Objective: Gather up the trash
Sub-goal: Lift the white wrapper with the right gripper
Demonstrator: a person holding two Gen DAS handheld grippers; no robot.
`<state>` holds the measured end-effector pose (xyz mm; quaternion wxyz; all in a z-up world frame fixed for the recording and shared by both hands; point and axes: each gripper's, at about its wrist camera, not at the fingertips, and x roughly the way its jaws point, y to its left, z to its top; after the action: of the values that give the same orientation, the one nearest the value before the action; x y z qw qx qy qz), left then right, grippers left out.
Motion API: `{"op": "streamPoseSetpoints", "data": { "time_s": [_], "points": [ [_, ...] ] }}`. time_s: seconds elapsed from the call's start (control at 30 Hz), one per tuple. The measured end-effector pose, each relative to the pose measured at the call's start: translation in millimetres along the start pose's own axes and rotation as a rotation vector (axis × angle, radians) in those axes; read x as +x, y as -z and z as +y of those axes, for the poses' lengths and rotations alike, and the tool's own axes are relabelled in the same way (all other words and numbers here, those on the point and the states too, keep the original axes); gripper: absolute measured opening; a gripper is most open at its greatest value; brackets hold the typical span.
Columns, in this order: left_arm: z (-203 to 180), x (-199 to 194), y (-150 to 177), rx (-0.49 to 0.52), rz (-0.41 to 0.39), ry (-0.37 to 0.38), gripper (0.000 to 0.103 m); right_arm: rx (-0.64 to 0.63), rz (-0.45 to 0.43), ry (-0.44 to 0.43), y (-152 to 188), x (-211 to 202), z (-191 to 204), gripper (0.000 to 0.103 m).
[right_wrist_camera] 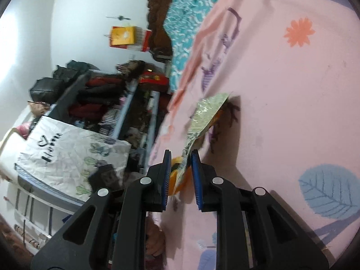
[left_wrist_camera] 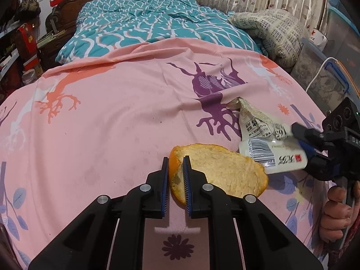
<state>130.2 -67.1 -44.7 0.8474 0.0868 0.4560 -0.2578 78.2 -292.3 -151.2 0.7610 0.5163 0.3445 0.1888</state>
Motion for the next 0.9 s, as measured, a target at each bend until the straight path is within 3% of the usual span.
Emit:
{"op": "streamPoseSetpoints", "data": {
  "time_s": [0.23,0.63,0.8,0.9],
  "points": [
    [-0.9,-0.2,0.1,-0.002,-0.001,0.004,0.012,-0.083,0.006,0.137,-3.9,13.1,15.1,0.021],
    [9.6,-0.9,0.6,-0.051,0.002,0.057,0.013,-0.213,-0.048,0.235,7.2,6.1,33.7,0.018],
    [12.2,-1.6,0.6,-0.065,-0.001,0.061,0.013,-0.197,-0.131,0.262,8.2,-14.2,30.4,0.018],
    [14.6,-2.0,0.0,-0.077,-0.004,0.062,0.013,-0.197,-0.13,0.283,8.1,-20.1,27.9,0.018]
  ]
}}
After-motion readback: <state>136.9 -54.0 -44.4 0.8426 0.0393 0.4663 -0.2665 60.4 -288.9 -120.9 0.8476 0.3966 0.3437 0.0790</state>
